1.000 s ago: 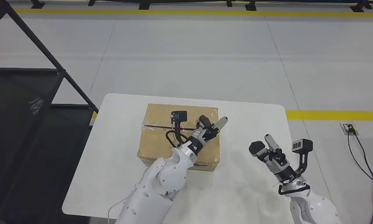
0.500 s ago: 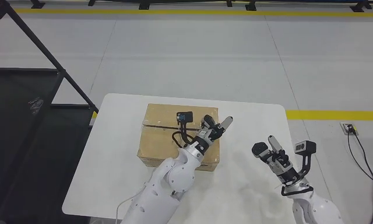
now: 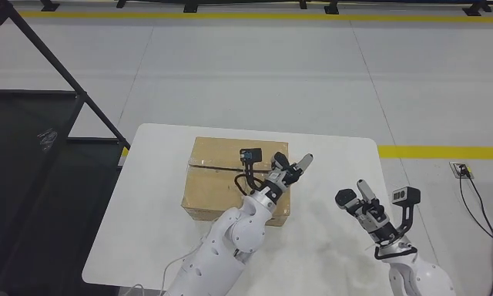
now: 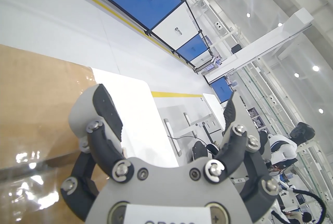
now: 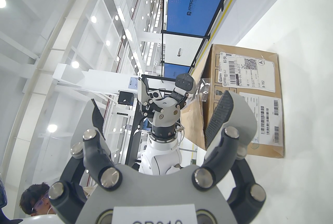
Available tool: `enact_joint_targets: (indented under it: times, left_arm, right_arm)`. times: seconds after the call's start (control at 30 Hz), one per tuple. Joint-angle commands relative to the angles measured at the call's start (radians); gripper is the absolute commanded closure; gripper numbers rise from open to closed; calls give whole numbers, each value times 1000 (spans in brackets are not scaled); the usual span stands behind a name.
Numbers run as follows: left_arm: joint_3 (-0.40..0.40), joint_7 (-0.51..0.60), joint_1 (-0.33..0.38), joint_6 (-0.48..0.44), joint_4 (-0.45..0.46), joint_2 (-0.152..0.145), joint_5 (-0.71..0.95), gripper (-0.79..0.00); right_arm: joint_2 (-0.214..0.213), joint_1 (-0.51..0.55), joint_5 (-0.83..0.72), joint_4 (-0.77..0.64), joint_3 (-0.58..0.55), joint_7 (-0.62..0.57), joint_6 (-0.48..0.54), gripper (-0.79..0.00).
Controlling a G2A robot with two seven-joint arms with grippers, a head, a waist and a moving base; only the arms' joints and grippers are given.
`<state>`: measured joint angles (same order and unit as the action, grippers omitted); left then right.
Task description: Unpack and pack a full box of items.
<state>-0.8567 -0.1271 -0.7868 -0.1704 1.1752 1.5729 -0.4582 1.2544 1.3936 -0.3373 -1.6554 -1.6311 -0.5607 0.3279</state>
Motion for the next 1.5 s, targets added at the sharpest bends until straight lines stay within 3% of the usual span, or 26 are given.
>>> enact_joint_targets:
  times: [0.0, 0.13, 0.23, 0.47, 0.6, 0.73, 0.87, 0.97, 1.27, 1.47]
  left_arm:
    - [-2, -1, 0, -8, 5, 3, 1, -785]
    - [-44, 9, -26, -37, 85, -5, 7, -785]
    - [-120, 35, -85, -58, 205, -27, -14, -785]
    - [-425, 158, -274, -60, 555, -90, -17, -785]
    - [-596, 199, -353, -52, 662, -114, 6, -785]
    - [-727, 218, -400, -40, 689, -128, 58, -785]
    - [-856, 249, -458, -53, 683, -143, 113, -785]
    - [-902, 277, -496, -76, 671, -150, 138, -785]
    - [-899, 284, -498, -80, 622, -158, 165, -785]
    - [-896, 286, -506, -90, 619, -163, 172, -785]
  right_arm:
    - [-1, -2, -1, 2, 1, 0, -1, -785]
    - [-3, -22, -3, 7, 3, -3, -15, -785]
    - [-6, -56, 8, 7, 6, -20, -42, -785]
    - [-11, -217, 76, 19, 82, -91, -164, -785]
    - [-6, -352, 118, 71, 179, -120, -259, -785]
    - [1, -465, 194, 121, 265, -106, -368, -785]
    - [1, -465, 194, 121, 265, -106, -368, -785]
    - [1, -458, 200, 115, 266, -89, -366, -785]
    - [30, -576, 215, 218, 440, -84, -442, -785]
    - [43, -645, 211, 307, 493, -100, -479, -785]
